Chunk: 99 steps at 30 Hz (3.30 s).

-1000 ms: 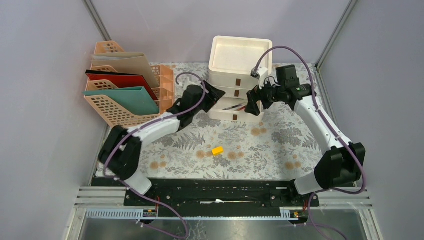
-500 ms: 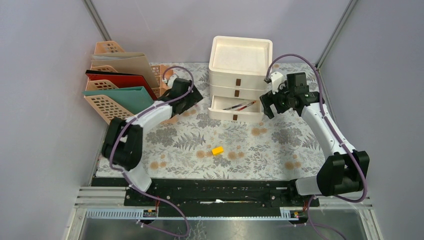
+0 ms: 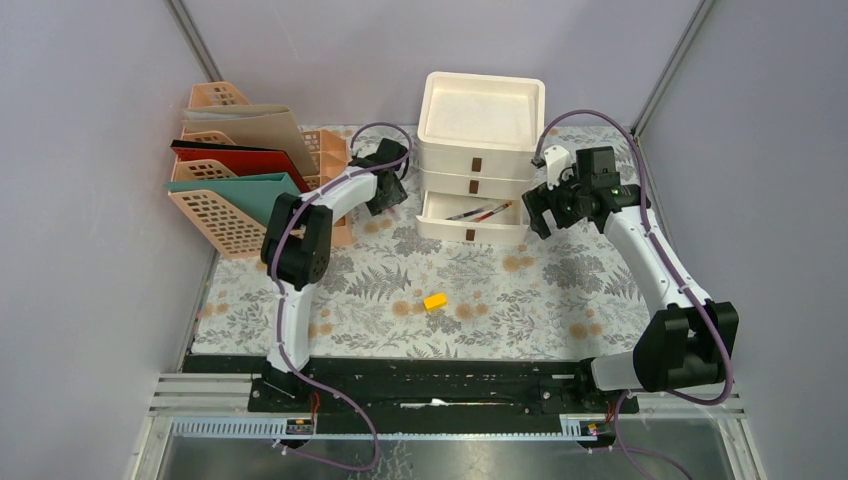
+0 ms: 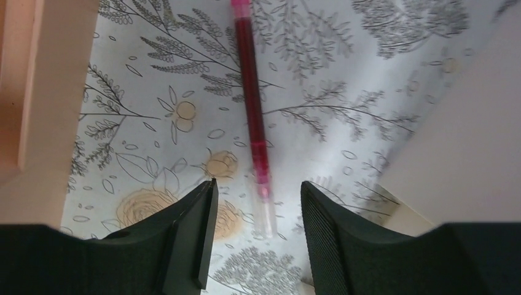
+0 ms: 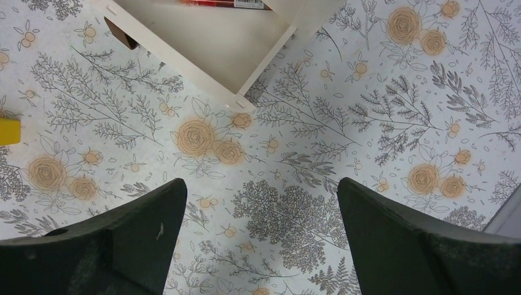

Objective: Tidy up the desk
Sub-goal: Place the stationery in the drawer, then pick up the stationery from the center of the board, then place the stationery in the drawer.

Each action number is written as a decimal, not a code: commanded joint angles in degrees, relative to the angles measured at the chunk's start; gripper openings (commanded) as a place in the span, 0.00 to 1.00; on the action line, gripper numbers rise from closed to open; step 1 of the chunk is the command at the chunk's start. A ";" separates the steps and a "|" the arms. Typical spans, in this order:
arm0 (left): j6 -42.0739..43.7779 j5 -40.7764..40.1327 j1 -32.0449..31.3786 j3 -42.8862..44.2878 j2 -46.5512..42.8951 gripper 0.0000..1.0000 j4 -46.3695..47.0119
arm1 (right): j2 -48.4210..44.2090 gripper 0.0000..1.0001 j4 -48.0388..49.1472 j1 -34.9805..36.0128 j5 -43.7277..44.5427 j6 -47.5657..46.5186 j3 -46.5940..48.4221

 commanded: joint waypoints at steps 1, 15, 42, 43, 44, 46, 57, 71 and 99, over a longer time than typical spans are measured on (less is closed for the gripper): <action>1.29 -1.41 1.23 4.60 2.85 0.52 -3.76 | -0.88 0.99 0.85 -0.69 1.29 -0.55 -0.47; 5.44 3.24 2.02 6.83 7.11 0.01 -9.74 | -0.62 0.99 0.85 -1.18 1.29 -0.55 -0.18; -21.93 19.71 -4.83 -43.28 -39.61 0.00 49.15 | -0.27 1.00 5.59 -1.36 -29.49 11.65 -1.08; -22.98 19.36 -6.26 -42.21 -38.27 0.00 49.67 | -0.34 1.00 5.62 -1.36 -29.42 11.65 -1.16; -23.88 18.85 -7.22 -41.18 -36.77 0.00 50.17 | -0.40 1.00 5.69 -1.36 -29.38 11.65 -1.18; -26.26 18.08 -8.56 -39.30 -33.62 0.00 50.92 | -0.52 1.00 5.83 -1.38 -29.35 11.67 -1.34; -39.77 12.53 -11.78 -32.61 -20.04 0.01 54.70 | -0.91 1.00 6.01 -1.36 -29.20 11.65 -1.63; -37.16 18.56 -11.86 -26.43 -15.12 0.41 56.97 | -0.89 1.00 5.95 -1.36 -29.76 11.10 -1.73; -34.35 21.10 -15.59 -57.24 -30.47 0.06 61.60 | 0.74 0.99 3.47 -1.00 -30.78 6.62 0.45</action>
